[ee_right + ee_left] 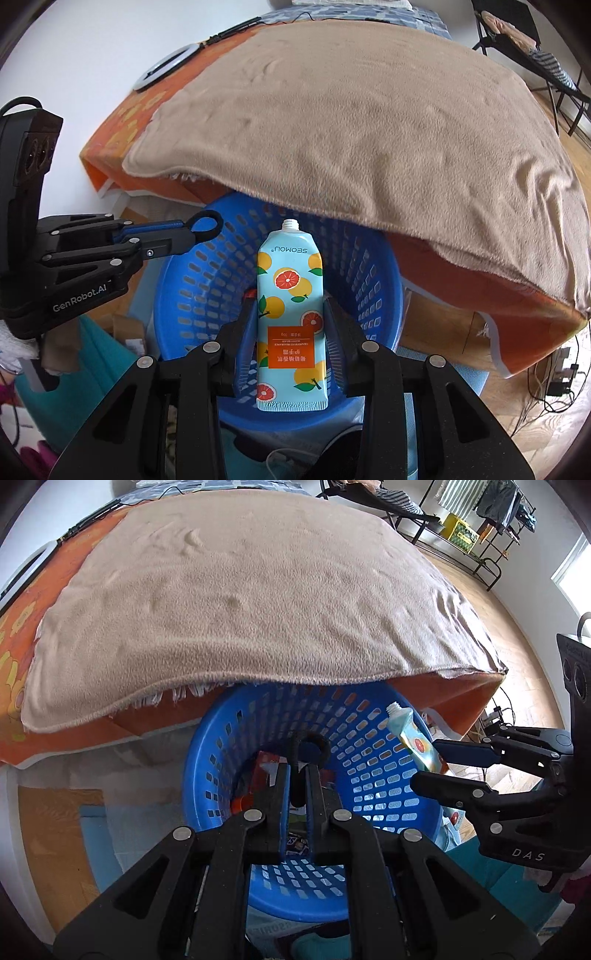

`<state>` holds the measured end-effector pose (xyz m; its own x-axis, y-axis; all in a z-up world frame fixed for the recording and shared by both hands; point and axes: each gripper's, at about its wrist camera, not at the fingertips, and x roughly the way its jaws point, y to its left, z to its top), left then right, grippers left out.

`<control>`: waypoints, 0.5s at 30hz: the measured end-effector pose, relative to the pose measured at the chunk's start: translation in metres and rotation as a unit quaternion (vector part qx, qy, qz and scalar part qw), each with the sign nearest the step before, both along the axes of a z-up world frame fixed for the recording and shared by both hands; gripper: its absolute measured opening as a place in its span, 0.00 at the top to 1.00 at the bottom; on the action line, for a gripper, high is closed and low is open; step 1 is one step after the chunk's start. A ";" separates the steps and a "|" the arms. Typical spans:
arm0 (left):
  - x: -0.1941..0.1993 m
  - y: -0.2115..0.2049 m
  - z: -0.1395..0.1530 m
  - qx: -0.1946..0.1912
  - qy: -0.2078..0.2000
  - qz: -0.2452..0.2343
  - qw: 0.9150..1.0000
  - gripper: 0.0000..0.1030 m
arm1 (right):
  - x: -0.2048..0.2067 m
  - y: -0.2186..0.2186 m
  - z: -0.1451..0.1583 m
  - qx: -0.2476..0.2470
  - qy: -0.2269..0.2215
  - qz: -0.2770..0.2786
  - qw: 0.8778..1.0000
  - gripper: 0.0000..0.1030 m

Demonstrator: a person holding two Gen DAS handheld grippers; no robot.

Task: Collect trash
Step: 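Lower the tube and hair tie into the blue basket and open both tools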

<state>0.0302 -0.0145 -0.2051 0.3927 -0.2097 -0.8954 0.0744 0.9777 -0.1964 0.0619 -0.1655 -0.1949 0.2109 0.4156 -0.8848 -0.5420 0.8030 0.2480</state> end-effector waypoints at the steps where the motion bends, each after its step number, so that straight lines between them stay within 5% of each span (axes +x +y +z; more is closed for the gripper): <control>1: 0.000 0.001 -0.002 0.002 0.004 -0.001 1.000 0.95 | -0.002 0.000 -0.003 0.000 0.003 0.000 1.000 0.67; 9: 0.001 0.005 -0.014 0.013 0.014 0.002 1.000 0.91 | -0.003 0.003 -0.019 -0.008 0.018 -0.008 1.000 0.67; 13: 0.004 0.010 -0.023 0.014 0.028 0.010 0.999 0.80 | -0.002 0.002 -0.023 -0.009 0.020 -0.013 1.000 0.67; 15: 0.004 0.013 -0.028 0.019 0.033 0.014 0.999 0.67 | 0.000 0.003 -0.027 -0.013 0.022 -0.016 1.000 0.67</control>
<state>0.0346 -0.0014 -0.2330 0.3381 -0.1651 -0.9265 0.0347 0.9860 -0.1631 0.0615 -0.1630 -0.2216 0.1850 0.3863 -0.9036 -0.5043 0.8265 0.2501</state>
